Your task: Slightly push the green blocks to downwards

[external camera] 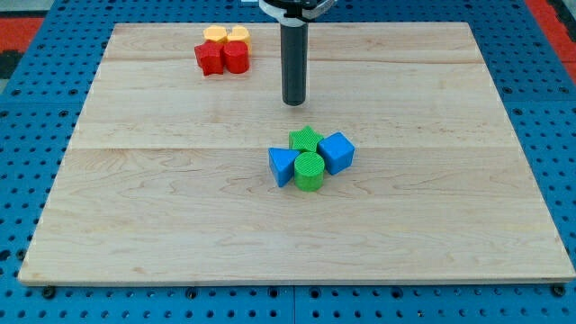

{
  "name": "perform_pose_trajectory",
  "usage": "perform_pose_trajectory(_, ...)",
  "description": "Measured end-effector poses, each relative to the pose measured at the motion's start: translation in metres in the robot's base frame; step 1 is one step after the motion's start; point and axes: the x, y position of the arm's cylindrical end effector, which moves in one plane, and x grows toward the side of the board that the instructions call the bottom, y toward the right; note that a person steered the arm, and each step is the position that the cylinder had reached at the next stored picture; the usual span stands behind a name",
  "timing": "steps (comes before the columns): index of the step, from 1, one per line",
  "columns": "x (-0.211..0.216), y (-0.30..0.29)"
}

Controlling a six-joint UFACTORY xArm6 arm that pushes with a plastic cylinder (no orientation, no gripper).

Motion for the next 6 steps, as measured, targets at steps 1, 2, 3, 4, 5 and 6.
perform_pose_trajectory(1,0.001,0.000)
perform_pose_trajectory(2,0.003,-0.001)
perform_pose_trajectory(3,0.005,-0.001)
perform_pose_trajectory(4,0.011,0.017)
perform_pose_trajectory(5,0.051,0.013)
perform_pose_trajectory(6,0.049,-0.020)
